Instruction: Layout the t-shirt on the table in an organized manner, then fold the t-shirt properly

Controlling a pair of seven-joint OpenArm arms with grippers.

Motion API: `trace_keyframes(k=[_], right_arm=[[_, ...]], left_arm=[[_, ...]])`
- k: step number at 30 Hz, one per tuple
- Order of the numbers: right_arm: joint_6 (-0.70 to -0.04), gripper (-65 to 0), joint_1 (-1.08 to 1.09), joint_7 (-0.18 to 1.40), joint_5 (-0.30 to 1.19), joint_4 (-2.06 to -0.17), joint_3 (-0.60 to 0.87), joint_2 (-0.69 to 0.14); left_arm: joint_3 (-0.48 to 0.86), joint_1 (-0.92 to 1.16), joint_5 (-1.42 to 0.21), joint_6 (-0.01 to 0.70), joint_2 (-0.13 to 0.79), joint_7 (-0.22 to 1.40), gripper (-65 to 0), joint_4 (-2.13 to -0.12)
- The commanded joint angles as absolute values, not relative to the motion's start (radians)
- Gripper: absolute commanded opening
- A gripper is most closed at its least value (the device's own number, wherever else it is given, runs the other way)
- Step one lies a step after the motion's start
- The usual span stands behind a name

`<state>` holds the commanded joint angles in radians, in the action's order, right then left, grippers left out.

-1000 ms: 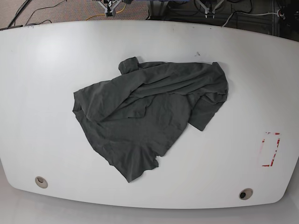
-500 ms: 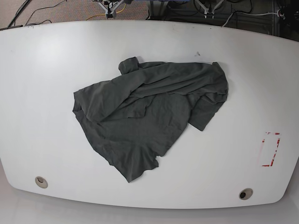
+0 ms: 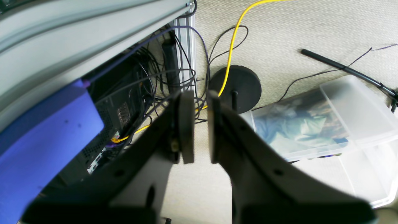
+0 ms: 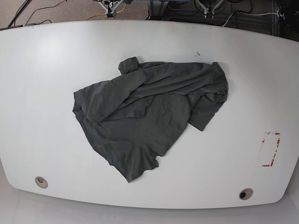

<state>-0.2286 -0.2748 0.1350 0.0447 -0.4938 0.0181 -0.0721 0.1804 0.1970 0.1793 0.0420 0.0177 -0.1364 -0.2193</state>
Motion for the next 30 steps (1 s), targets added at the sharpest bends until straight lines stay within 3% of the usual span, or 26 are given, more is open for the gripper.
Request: trace_keyframes(k=[19,30], right_arm=[[-0.207,-58.0,-0.33,0.138,0.05,-0.542,0.003,-0.072],[-0.201,-58.3,-0.534,0.138,0.053,-0.837,0.003,-0.095]], left_arm=[[0.173,0.26,0.155,0.042,0.032,-0.183,-65.0,-0.269],[0.15,0.531,0.084,0.039,0.104,-0.248,-65.0,-0.597]])
